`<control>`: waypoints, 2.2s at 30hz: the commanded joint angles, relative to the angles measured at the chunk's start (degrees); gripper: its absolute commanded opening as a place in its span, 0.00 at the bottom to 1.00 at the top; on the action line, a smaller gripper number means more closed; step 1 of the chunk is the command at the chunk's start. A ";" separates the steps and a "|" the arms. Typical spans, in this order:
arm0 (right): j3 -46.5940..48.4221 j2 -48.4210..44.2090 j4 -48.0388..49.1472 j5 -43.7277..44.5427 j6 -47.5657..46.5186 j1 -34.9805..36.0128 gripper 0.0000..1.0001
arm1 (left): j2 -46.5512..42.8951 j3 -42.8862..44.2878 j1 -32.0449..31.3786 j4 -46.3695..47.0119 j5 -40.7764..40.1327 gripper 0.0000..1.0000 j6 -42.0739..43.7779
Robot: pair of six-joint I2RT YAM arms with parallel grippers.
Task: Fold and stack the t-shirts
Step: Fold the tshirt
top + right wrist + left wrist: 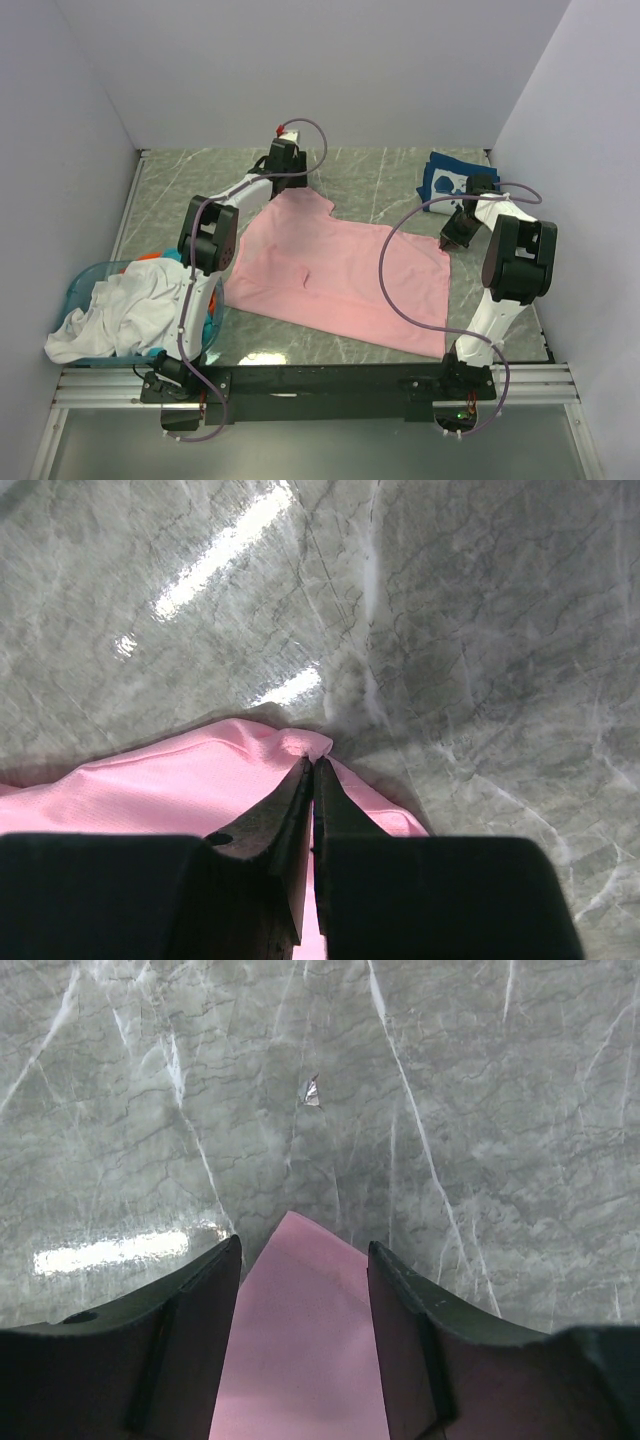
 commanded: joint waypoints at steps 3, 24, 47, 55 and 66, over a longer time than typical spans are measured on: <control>1.71 0.17 -0.55 -0.32 -0.38 -0.27 0.08 | 1.23 2.38 0.05 2.33 0.38 0.58 1.26; 0.75 0.26 -0.03 -1.29 -0.11 -0.27 0.07 | 3.25 4.14 0.40 1.62 0.90 0.49 0.55; 0.57 -0.18 -0.29 -0.94 -0.20 -0.27 0.06 | 4.13 5.54 0.92 0.04 6.18 0.32 2.31; 0.66 -0.18 -0.47 -1.03 -0.29 -0.27 0.06 | 3.69 4.67 1.27 0.56 5.83 0.00 1.52; 3.82 -0.53 -2.22 -0.59 -0.12 -0.36 0.04 | -0.44 5.19 2.24 4.34 5.91 0.00 -1.99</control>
